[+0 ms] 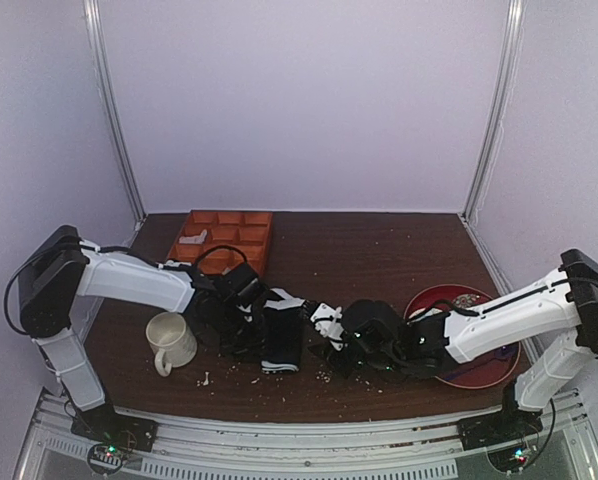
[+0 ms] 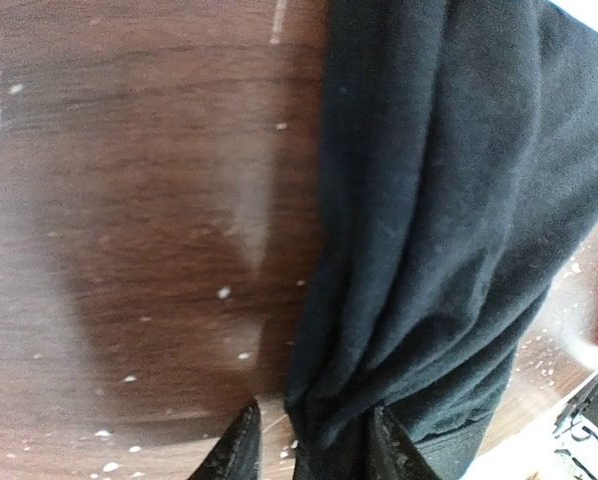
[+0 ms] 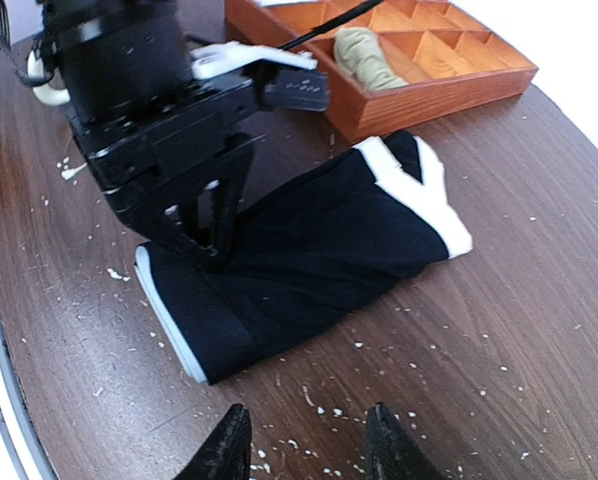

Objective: Roll the underwear
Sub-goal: Pick up the underwear from the center of the board.

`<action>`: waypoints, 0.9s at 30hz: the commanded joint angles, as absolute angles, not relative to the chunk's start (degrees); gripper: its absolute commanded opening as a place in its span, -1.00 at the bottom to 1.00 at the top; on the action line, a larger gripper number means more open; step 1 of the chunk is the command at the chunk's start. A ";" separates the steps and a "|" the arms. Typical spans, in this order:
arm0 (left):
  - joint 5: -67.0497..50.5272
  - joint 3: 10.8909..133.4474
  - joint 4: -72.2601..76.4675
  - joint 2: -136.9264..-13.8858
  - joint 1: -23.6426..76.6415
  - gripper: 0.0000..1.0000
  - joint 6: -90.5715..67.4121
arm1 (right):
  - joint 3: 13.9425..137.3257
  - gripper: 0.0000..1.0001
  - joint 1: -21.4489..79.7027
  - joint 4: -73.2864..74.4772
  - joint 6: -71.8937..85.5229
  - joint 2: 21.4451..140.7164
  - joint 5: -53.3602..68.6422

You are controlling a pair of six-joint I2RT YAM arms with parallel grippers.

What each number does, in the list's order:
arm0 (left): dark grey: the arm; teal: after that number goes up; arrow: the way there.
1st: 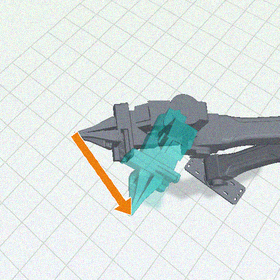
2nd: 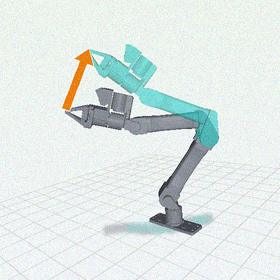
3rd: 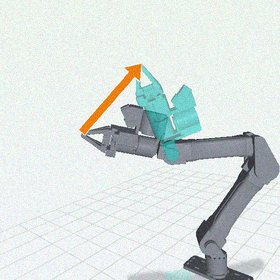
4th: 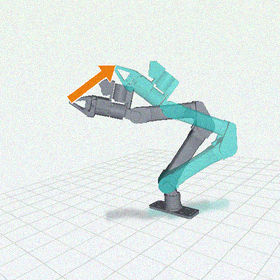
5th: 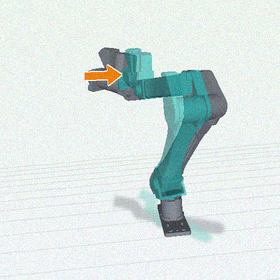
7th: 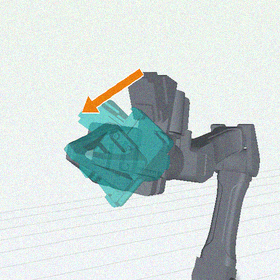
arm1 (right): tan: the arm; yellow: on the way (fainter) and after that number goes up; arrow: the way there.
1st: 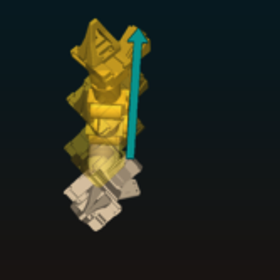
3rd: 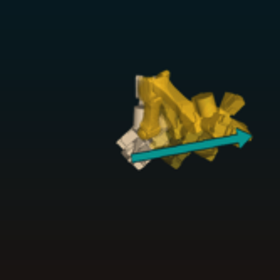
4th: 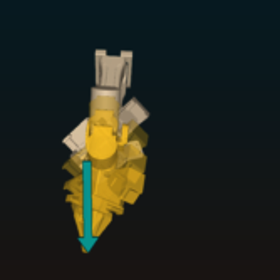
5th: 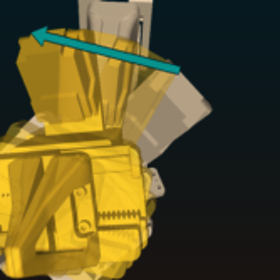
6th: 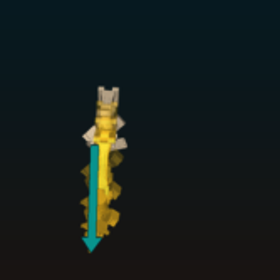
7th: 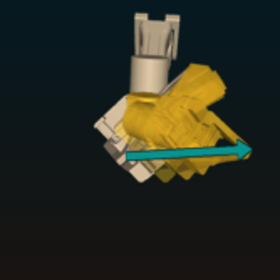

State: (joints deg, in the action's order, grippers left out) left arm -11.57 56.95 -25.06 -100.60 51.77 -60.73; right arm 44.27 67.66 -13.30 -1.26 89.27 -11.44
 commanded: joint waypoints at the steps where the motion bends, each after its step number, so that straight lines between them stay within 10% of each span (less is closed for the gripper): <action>1: -9.93 56.82 -28.78 -98.78 51.94 -0.01 -60.07 | 41.13 -0.23 66.74 -17.98 -0.14 85.02 -10.45; 27: -16.44 52.90 -22.03 -98.57 49.66 0.05 -59.24 | 46.19 -0.17 70.30 -17.44 -21.34 93.69 -8.81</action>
